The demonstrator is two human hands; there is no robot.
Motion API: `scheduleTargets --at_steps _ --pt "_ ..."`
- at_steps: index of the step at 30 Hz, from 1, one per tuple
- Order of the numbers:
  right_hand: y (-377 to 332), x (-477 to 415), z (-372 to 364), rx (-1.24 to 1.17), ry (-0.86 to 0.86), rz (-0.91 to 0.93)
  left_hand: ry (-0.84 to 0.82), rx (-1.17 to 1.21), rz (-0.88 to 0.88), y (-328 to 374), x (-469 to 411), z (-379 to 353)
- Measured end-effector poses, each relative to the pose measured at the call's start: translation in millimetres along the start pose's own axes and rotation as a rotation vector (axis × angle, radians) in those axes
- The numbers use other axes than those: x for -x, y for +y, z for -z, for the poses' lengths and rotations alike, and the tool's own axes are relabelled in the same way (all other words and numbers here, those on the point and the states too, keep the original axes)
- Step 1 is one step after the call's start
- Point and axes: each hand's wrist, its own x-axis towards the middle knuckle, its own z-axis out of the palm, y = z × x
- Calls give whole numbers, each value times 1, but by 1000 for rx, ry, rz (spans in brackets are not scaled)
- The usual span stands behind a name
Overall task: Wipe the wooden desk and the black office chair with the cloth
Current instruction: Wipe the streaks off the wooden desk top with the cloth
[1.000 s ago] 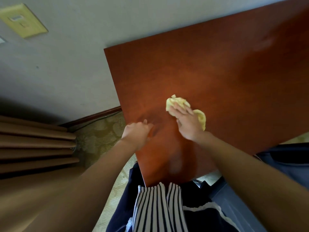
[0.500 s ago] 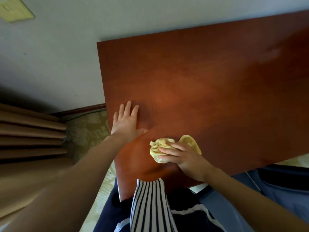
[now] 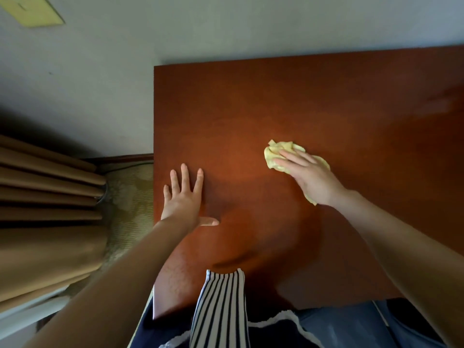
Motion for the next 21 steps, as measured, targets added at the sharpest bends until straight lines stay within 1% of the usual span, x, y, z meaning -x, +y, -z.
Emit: scheduleTargets --at_steps 4,7,9,11,14,21 --pt "-3 -62 15 -47 34 -146 -6 -21 21 2 1 -1" --pt "-16 -101 21 -101 18 -252 -11 -38 26 3 -1 -2" --pt "-27 -114 19 -119 14 -278 -21 -42 22 4 -2 -2" --pt "-40 -120 16 -131 -9 -214 -29 -43 23 3 -4 -1" --pt "-57 -113 7 -101 -39 -62 -39 -42 26 2 -5 1" --pt "-81 -46 -25 -119 -38 225 8 -37 21 -4 1 4"
